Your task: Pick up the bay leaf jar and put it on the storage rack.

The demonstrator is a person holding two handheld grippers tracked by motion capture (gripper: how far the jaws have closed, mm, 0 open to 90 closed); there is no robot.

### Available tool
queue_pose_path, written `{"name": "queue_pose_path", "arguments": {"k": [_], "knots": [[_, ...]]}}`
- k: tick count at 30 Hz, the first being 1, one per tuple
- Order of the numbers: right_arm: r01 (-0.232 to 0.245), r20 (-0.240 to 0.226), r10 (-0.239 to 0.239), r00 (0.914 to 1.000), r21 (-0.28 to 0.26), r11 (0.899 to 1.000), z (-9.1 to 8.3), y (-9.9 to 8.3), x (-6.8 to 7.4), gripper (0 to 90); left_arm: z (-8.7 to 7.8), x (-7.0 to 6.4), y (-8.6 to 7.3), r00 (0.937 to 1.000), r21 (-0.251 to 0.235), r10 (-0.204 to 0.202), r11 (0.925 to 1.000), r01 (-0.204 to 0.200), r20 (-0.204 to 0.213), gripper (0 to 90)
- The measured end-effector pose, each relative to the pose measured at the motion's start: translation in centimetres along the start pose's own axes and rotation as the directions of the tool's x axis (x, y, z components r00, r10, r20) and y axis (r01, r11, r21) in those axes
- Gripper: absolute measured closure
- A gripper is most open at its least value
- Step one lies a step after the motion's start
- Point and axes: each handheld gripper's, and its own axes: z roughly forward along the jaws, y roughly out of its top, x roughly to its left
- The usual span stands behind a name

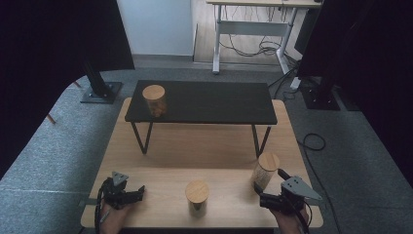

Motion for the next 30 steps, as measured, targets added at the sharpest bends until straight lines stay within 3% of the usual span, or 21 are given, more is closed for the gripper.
{"name": "queue_pose_path", "arguments": {"k": [30], "knots": [[0.026,-0.139,-0.029,0.9899,-0.024,0.999,1.0,0.2,3.6,2.6,0.0,0.0,0.0,1.0,-0.003,-0.004,1.0,0.004,-0.001,2.6]]}}
